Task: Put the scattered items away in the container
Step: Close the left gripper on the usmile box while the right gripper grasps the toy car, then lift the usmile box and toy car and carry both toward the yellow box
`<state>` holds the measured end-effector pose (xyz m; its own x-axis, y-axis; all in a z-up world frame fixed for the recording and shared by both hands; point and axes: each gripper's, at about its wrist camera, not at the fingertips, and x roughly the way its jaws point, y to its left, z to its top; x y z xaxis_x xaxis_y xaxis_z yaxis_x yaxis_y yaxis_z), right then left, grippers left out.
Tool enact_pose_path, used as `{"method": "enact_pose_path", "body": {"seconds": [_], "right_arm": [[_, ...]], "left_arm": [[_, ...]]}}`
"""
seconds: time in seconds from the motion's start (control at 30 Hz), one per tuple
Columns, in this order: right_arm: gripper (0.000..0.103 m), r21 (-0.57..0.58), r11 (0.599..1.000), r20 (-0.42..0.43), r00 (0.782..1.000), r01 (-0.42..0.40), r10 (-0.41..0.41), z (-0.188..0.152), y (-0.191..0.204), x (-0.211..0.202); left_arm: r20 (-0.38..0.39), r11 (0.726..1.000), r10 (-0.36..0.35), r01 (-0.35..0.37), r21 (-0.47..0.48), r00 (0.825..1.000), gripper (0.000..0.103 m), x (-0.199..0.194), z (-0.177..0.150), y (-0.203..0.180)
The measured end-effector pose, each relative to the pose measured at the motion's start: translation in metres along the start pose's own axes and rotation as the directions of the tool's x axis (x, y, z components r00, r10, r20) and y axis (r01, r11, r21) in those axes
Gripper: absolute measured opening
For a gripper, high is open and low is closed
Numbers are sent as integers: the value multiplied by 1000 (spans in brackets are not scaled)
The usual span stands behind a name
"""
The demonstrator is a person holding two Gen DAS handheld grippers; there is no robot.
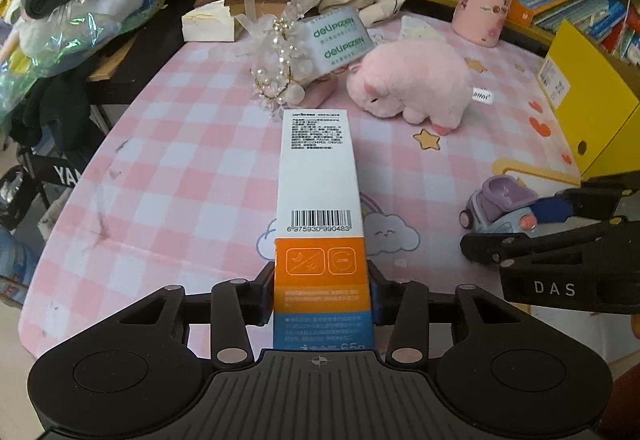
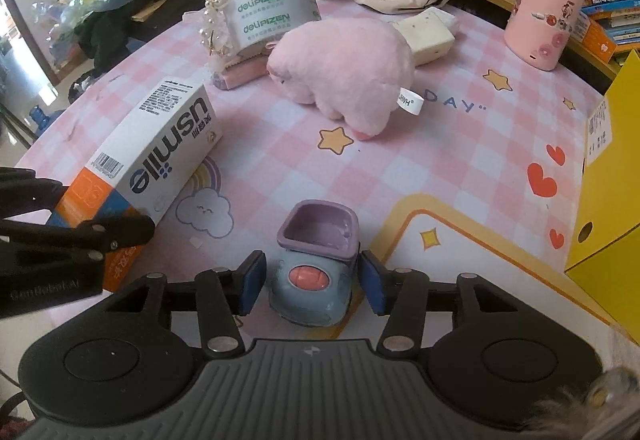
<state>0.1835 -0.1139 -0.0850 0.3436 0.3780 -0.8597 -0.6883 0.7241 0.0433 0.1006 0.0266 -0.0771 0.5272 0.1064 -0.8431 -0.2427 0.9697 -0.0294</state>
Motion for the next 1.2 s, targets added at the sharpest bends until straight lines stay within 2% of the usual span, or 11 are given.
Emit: {"method": "enact_pose_path", "body": {"seconds": [0.2, 0.27, 0.3, 0.37, 0.53, 0.67, 1.0, 1.2], "right_arm": [[54, -21, 1000, 6, 1000, 15, -15, -2, 3, 3], [51, -27, 999, 10, 1000, 17, -16, -2, 3, 2], [43, -31, 999, 13, 1000, 18, -18, -3, 3, 2], [41, -35, 999, 17, 1000, 23, -22, -3, 4, 0], [40, -21, 999, 42, 998, 41, -40, -5, 3, -7], [40, -3, 999, 64, 997, 44, -44, -6, 1, -15], [40, 30, 999, 100, 994, 41, -44, -18, 8, -38], [40, 64, 996, 139, 988, 58, -66, -29, 11, -58]], "left_arm": [[6, 1000, 3, -3, -23, 1000, 50, 5, 1, 4], [6, 999, -5, 5, -32, 1000, 50, 7, 1, 4], [10, 999, -9, 9, -39, 1000, 47, 8, 1, 3], [20, 998, -27, 28, -57, 999, 40, 6, 0, 4], [32, 993, -61, 64, -100, 998, 38, 2, -3, 9], [37, 994, -69, 72, -84, 997, 38, -4, -5, 6], [105, 993, -104, 110, -50, 989, 38, -27, -11, 2], [169, 988, -138, 148, -45, 976, 38, -43, -13, 5]]}}
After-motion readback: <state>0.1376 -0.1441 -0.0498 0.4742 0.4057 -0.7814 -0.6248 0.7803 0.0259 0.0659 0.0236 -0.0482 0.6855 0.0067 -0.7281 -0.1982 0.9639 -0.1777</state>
